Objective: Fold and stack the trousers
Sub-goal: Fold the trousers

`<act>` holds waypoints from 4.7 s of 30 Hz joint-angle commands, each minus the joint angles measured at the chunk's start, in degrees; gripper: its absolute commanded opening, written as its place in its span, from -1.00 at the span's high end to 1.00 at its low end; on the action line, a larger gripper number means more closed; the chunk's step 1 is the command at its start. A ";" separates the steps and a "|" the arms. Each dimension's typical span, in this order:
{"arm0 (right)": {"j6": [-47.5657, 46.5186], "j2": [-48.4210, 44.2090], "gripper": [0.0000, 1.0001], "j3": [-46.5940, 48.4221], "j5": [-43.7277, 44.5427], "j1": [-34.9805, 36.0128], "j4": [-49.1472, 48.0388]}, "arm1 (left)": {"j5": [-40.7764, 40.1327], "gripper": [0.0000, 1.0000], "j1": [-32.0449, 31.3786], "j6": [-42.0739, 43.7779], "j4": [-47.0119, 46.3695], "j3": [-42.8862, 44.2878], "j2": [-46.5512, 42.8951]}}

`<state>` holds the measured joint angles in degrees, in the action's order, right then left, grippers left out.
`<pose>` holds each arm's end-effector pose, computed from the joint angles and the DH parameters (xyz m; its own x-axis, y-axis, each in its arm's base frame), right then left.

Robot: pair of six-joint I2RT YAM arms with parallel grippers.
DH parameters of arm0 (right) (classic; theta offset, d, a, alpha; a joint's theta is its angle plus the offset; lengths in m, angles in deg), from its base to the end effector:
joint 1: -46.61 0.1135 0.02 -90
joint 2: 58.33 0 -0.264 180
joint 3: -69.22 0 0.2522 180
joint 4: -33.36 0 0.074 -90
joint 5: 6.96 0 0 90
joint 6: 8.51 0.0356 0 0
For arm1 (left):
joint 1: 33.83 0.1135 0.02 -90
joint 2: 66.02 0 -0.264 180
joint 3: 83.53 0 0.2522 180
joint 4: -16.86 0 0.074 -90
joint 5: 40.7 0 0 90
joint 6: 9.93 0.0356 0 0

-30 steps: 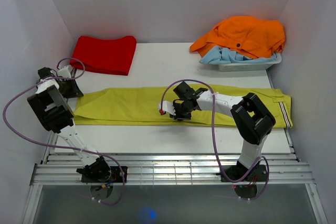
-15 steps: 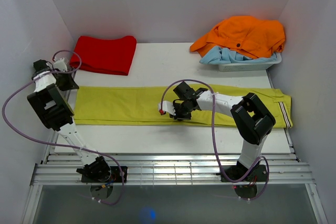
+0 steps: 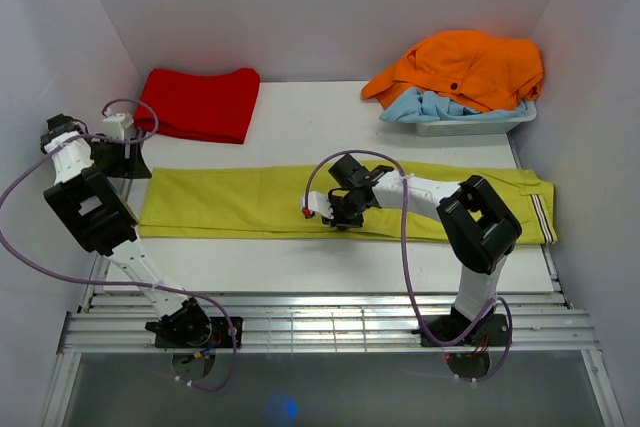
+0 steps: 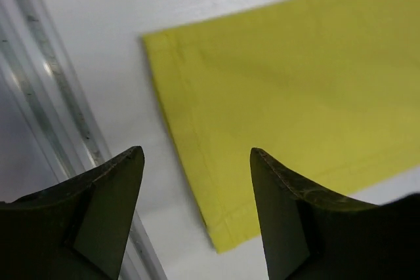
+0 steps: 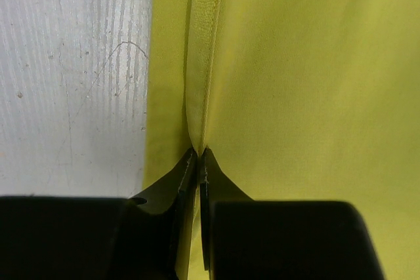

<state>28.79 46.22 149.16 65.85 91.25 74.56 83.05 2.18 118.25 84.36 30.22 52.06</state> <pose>0.2487 0.2604 0.1655 0.2092 -0.8614 -0.4628 -0.9753 -0.1495 -0.1626 0.3579 0.2357 0.2289 -0.8197 0.0396 -0.5714 0.2010 0.9541 -0.2222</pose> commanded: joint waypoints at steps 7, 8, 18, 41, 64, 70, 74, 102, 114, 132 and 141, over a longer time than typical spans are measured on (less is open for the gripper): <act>0.85 2.67 0.84 3.08 -2.32 -0.08 5.78 | 0.26 0.20 0.91 60.24 21.78 -17.70 -15.93; 1.03 2.67 0.84 3.09 -2.50 -0.08 5.87 | -0.01 0.24 0.82 61.66 19.67 -18.94 -16.39; 1.64 7.32 0.85 5.37 -3.99 -0.17 6.92 | -11.95 0.05 -4.63 59.39 13.59 -16.40 -11.29; -3.89 9.18 0.84 8.62 -7.33 -1.31 15.01 | -21.19 -0.24 -4.63 75.38 0.41 -29.14 -14.46; -3.10 8.21 0.84 10.56 -5.92 -1.49 15.62 | -20.75 -0.16 -4.63 75.29 0.14 -28.61 -15.51; -3.10 8.21 0.84 11.08 -6.10 -1.49 16.24 | -20.49 -0.11 -4.63 76.08 -0.30 -28.71 -16.22; -3.45 8.56 0.85 11.96 -6.01 -1.49 16.85 | -20.75 0.09 -4.55 76.00 0.31 -26.95 -15.69; -2.14 0.13 0.84 12.94 -3.81 -2.54 20.02 | -17.32 1.00 -2.00 71.16 4.62 -18.42 -17.79; -2.31 2.23 0.84 6.43 -4.78 -2.46 16.25 | -17.41 1.00 -1.20 72.04 5.06 -33.08 -23.25; 0.33 7.33 0.76 10.11 -3.47 -2.10 12.72 | -17.07 1.00 -1.12 62.81 10.15 -31.21 -18.50; -0.03 7.16 0.84 7.66 -3.03 -2.19 11.85 | -15.39 1.00 -0.94 66.24 14.91 -13.86 -21.67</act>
<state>28.98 52.80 158.66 60.41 89.15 87.22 67.60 0.28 182.26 98.24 12.53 33.81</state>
